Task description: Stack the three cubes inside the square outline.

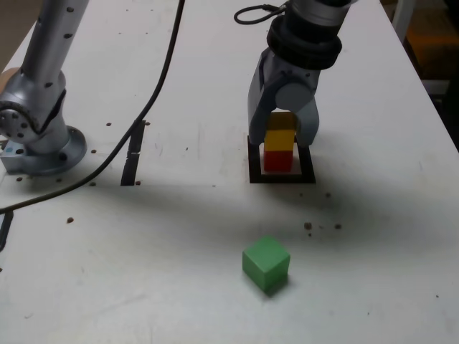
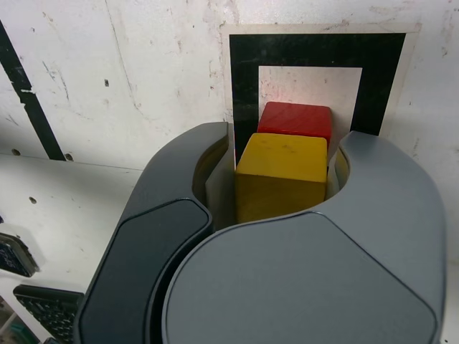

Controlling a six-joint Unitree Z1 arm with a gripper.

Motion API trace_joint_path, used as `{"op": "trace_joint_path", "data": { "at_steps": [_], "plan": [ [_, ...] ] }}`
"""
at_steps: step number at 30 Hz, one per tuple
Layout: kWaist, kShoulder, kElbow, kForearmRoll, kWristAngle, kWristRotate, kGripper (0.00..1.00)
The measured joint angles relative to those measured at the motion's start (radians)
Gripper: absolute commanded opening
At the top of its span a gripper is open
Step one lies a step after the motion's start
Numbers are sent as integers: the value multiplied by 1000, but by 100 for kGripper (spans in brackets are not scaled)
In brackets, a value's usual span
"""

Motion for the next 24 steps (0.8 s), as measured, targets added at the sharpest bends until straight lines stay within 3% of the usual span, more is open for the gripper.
{"op": "trace_joint_path", "data": {
  "at_steps": [13, 24],
  "plan": [
    [0, 0, 0, -6, 4, 8, 59],
    [0, 0, 0, -10, 11, 10, 60]
  ]
}}
